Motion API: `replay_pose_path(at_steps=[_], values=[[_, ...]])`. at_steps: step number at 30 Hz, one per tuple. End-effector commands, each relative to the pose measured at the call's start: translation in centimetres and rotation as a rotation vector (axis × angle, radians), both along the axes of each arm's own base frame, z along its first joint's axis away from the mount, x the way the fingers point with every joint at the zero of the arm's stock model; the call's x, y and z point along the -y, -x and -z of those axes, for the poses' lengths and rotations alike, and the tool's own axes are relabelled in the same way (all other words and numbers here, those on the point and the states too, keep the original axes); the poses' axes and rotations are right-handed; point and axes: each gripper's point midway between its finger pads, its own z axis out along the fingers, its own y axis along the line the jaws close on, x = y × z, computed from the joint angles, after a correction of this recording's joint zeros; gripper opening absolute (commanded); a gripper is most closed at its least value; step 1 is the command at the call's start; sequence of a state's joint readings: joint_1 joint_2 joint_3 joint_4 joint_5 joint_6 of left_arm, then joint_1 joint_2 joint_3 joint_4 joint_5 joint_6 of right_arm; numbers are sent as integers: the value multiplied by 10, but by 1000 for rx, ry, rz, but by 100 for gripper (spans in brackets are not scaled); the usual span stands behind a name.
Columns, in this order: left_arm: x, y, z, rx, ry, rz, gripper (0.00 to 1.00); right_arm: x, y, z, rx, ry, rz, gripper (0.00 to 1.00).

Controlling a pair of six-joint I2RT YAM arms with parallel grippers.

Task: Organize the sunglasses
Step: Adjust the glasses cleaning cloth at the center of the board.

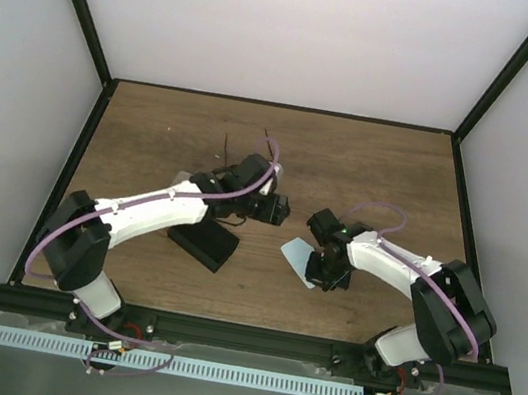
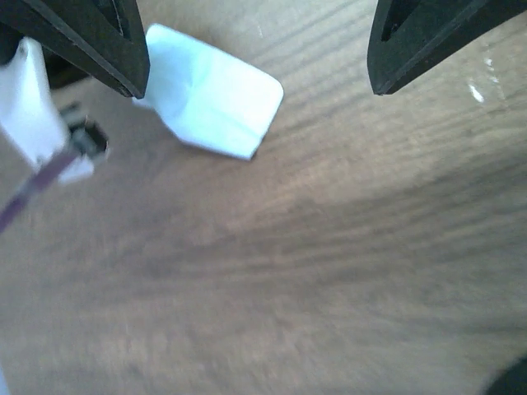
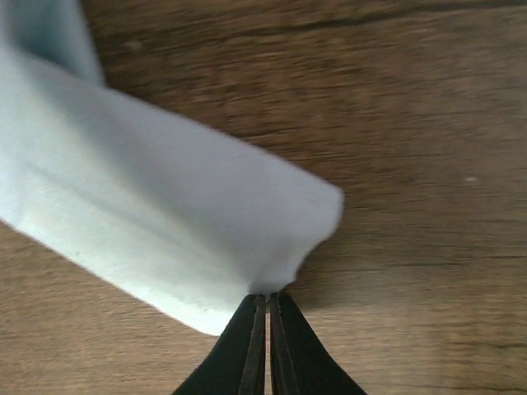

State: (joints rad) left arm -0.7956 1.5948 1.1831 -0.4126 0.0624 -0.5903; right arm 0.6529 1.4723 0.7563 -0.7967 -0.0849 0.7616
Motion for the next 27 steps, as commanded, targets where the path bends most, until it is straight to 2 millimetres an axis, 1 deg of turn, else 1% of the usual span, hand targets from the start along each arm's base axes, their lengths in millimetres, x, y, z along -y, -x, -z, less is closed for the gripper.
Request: replay_pose_path(at_steps=[1, 6, 9, 12, 15, 18, 20, 25, 27], values=[[18, 33, 19, -12, -92, 208, 78, 13, -4, -12, -2, 28, 50, 4], [18, 48, 40, -40, -125, 257, 79, 3, -24, -31, 55, -6, 54, 4], [17, 52, 56, -56, -174, 280, 78, -2, -33, -42, 85, -22, 56, 3], [19, 54, 71, -68, -216, 295, 68, -5, -38, -50, 100, -38, 63, 3], [26, 55, 82, -61, -262, 311, 65, -5, -37, -51, 104, -41, 70, 3], [33, 53, 96, -73, -298, 320, 58, -4, -34, -51, 101, -44, 76, 3], [36, 51, 103, -77, -309, 319, 56, -2, -31, -50, 99, -46, 79, 3], [47, 45, 110, -84, -306, 330, 53, 1, -24, -48, 93, -53, 88, 3], [53, 43, 112, -87, -306, 339, 51, 2, -21, -46, 88, -55, 91, 3]])
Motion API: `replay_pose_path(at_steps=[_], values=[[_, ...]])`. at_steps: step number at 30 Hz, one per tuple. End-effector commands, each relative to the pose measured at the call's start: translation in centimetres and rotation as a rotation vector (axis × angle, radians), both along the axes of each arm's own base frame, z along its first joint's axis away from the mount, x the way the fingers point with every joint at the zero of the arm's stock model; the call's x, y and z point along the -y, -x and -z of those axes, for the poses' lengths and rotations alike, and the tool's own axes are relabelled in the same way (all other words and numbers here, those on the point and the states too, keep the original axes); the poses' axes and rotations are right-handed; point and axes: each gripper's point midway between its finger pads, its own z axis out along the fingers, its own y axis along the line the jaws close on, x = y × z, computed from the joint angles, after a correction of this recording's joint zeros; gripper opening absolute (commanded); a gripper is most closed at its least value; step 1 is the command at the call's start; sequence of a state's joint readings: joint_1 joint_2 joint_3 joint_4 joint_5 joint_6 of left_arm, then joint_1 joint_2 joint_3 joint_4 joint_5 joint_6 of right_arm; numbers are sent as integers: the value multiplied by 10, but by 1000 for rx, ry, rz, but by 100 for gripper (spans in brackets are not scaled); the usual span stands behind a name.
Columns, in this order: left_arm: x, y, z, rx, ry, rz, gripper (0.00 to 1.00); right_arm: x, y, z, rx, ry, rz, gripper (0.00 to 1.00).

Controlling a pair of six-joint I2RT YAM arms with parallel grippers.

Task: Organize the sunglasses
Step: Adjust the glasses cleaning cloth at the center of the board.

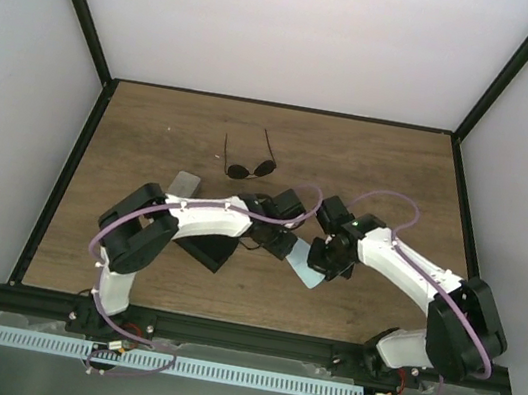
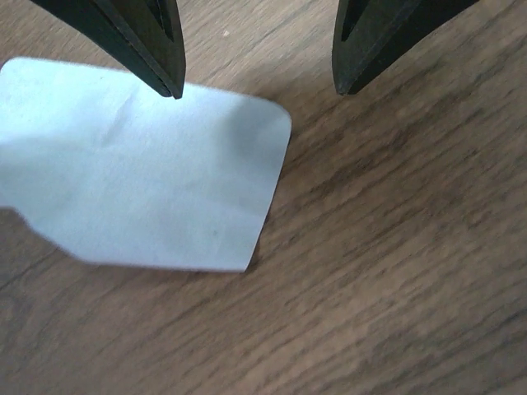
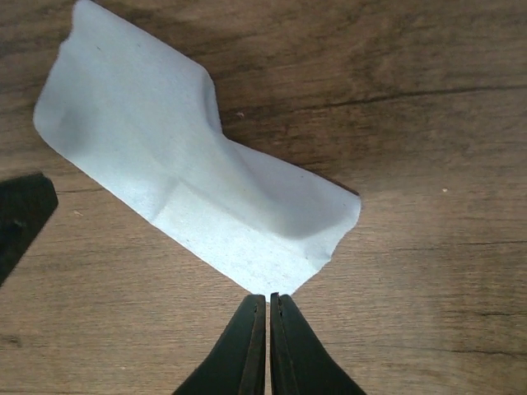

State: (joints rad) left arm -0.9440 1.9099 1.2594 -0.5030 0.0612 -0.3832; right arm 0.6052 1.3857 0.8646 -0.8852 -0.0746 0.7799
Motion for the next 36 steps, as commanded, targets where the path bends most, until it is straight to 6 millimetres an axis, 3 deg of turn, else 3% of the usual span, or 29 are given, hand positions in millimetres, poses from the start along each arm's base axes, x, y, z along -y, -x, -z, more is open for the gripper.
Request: replay_pose_path(at_steps=[1, 7, 24, 26, 29, 36], values=[[16, -12, -3, 21, 10, 22, 50, 5, 6, 0, -7, -3, 28, 3], [26, -13, 7, 12, -22, 41, 47, 7, 10, 1, -7, -12, 33, 3], [10, -1, 31, -11, -101, 32, 46, 11, 17, 5, -9, -8, 21, 3], [11, 0, 31, -11, -96, 36, 40, 11, 17, 5, -9, -7, 22, 3], [13, 2, 33, -24, -94, 44, 24, 13, 18, 5, -9, -3, 23, 3], [6, 9, 34, -42, -104, 41, 4, 13, 16, 2, 1, -2, 19, 3]])
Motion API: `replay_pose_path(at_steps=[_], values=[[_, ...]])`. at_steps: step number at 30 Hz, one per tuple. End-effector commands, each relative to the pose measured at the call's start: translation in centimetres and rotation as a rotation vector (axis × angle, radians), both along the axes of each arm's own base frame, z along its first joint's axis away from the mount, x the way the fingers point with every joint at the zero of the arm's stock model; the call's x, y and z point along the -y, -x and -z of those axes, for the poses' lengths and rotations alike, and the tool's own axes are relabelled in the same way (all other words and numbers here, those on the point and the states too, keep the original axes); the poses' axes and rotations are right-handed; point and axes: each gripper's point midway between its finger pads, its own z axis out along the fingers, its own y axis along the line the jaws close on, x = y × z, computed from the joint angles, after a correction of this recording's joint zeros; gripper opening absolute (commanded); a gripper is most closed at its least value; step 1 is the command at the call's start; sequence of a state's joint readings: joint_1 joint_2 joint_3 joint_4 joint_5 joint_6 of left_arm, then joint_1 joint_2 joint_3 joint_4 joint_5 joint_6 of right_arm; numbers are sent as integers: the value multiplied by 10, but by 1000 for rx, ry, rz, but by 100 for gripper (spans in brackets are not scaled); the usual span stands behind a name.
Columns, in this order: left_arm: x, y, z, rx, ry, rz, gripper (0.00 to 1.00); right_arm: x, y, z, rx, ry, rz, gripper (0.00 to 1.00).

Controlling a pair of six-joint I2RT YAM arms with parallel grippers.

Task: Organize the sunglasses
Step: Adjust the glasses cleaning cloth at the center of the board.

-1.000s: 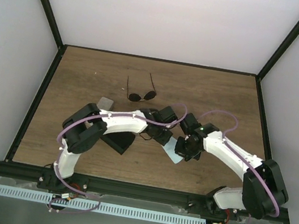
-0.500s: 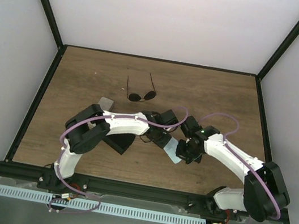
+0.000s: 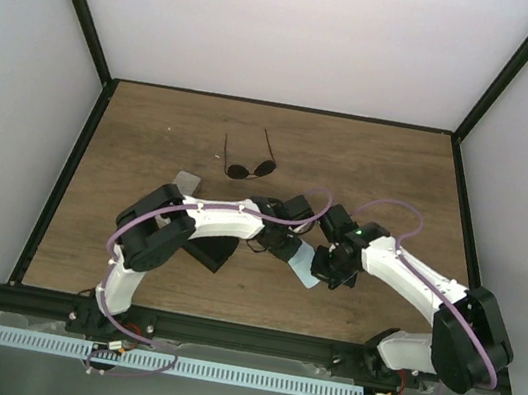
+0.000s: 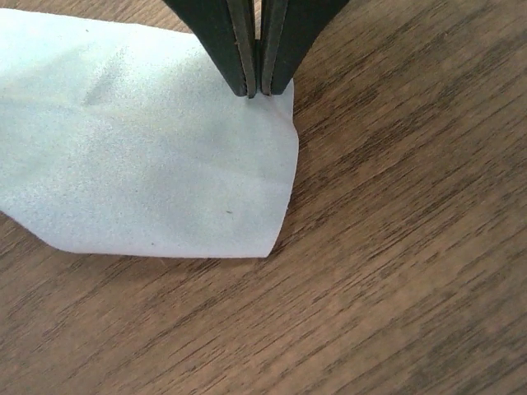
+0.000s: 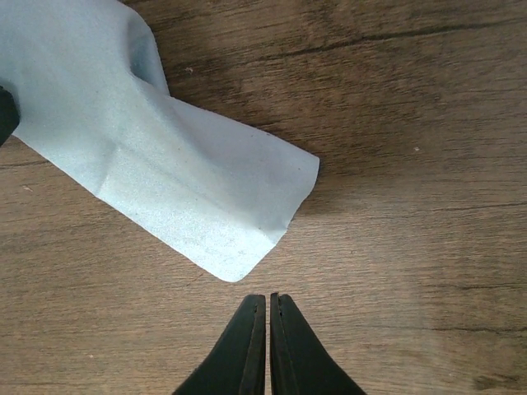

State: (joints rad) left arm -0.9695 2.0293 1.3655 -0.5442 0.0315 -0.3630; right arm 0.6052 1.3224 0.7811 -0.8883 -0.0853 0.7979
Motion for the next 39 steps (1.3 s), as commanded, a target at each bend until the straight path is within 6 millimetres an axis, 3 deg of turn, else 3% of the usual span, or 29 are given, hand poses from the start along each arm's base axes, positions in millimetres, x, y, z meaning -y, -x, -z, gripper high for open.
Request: replay_pose_path(at_steps=[1, 6, 9, 12, 26, 39], values=[[-10, 13, 13, -41, -40, 5, 4, 1, -4, -8, 32, -5, 2, 3], [3, 12, -5, -65, 12, -2, 4, 5, 1, -12, 36, -5, -4, 7], [15, 11, -21, -78, 58, -14, 4, 0, 7, -14, 32, -59, -3, 35], [18, 11, -21, -99, 61, -22, 4, -4, 12, -8, 20, -96, -5, 43], [17, 15, -10, -127, 39, -22, 4, -22, -6, 12, 3, -88, -55, 38], [14, 13, -8, -122, 22, -15, 4, -32, 4, 34, -60, -81, -100, 32]])
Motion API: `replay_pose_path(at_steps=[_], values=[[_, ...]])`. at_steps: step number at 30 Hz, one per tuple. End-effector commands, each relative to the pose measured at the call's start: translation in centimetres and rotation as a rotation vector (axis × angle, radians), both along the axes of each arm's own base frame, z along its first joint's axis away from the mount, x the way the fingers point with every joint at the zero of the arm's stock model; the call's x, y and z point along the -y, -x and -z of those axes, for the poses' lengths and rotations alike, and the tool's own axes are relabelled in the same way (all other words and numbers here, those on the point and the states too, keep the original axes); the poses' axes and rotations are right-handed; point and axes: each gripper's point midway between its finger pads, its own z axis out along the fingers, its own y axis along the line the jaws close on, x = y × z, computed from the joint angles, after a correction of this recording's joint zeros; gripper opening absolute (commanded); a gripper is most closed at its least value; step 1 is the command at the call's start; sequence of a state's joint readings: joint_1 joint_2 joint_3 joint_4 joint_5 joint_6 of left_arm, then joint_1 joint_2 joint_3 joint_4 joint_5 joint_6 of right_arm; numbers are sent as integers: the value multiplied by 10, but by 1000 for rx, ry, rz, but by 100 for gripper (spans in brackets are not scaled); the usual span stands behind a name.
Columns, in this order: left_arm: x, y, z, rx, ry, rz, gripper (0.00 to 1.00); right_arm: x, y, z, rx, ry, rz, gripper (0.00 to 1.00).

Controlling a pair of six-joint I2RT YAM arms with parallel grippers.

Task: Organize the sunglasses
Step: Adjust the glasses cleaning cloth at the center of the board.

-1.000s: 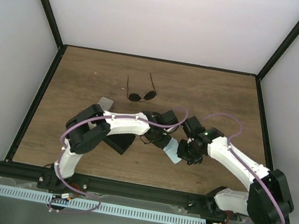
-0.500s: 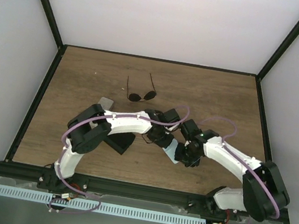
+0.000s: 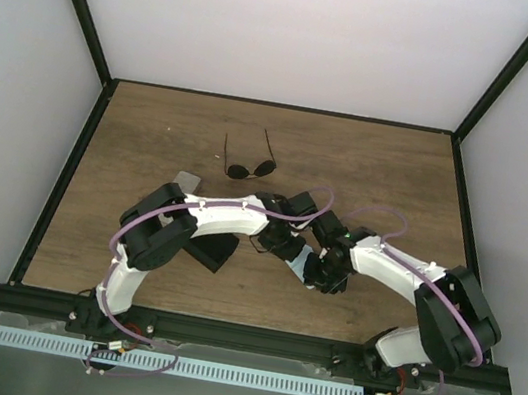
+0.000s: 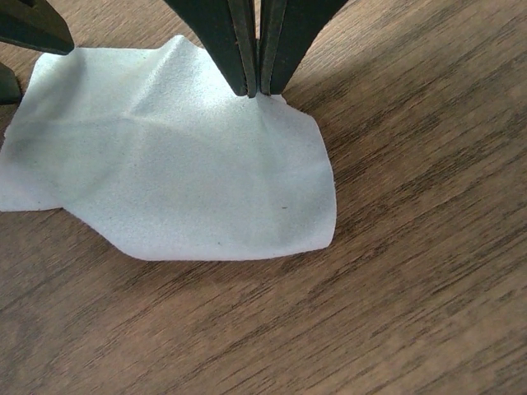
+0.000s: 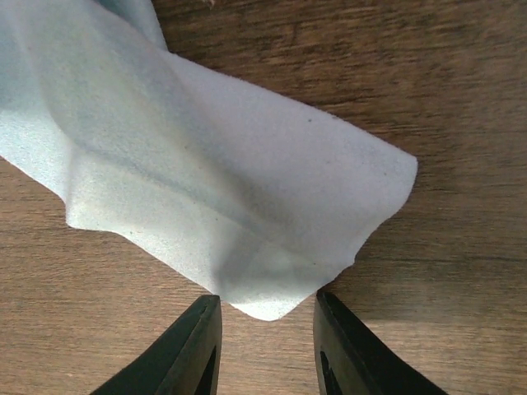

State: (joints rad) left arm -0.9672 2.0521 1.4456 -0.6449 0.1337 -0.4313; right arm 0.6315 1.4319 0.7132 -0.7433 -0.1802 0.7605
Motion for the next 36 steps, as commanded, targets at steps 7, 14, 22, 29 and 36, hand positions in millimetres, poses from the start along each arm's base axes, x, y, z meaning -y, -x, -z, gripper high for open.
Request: replay_pose_path(at_steps=[7, 14, 22, 29, 36], values=[[4, 0, 1, 7, -10, 25, 4, -9, -4, 13, -14, 10, -31, 20], [1, -1, 2, 14, -24, 31, 4, -7, -7, 13, -14, 47, -34, 1], [2, -5, -13, 41, -4, 21, 4, -11, -28, -33, 97, 26, -13, 1], [13, -14, -62, 85, 79, -16, 4, -22, -41, -76, 166, -28, -15, 1], [15, -25, -102, 142, 104, -47, 4, -28, -55, -103, 212, -40, -22, 1]])
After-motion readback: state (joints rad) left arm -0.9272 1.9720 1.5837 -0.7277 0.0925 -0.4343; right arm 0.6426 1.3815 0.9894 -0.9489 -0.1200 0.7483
